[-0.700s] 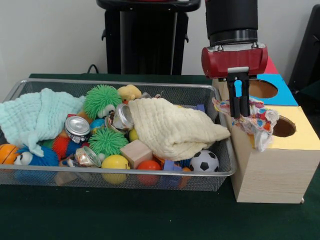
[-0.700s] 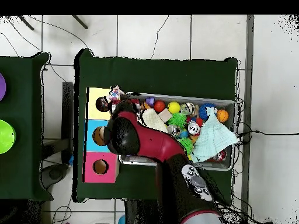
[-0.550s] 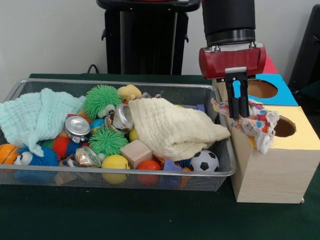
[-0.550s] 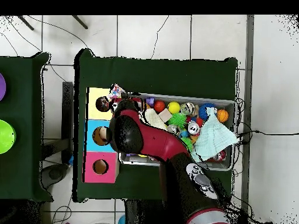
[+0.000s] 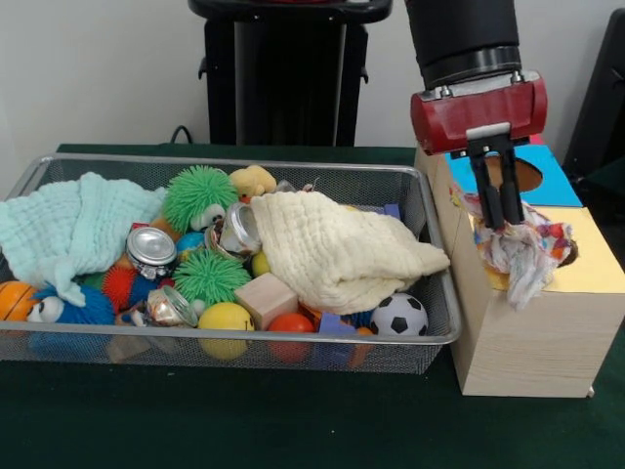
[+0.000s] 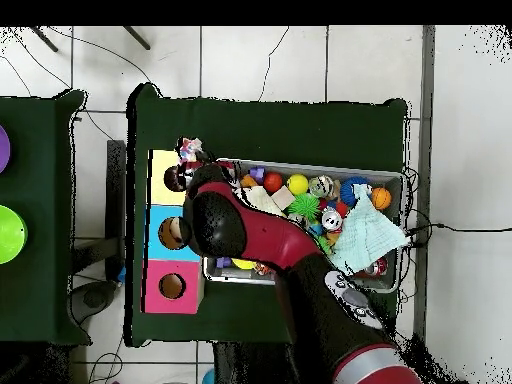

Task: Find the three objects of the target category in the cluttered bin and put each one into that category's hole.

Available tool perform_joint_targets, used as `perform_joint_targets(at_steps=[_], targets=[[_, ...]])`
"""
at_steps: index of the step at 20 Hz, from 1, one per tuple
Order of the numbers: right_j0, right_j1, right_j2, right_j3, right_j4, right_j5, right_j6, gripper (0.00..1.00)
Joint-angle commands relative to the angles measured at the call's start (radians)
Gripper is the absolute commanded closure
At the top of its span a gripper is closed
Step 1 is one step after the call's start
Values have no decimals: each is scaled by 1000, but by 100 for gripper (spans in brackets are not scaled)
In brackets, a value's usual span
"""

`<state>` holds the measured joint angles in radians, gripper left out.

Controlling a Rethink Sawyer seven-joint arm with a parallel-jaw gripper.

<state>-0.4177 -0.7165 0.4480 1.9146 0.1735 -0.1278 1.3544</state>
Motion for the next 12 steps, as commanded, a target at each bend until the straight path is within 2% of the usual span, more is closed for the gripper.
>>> perform_joint_targets(at_steps=[1,4,7,12], targets=[[-51,67,149,95,15,93,283,100],[-45,61,128,109,39,185,245,100],[-38,46,113,124,52,235,234,100],[-1,26,50,120,69,357,215,100]])
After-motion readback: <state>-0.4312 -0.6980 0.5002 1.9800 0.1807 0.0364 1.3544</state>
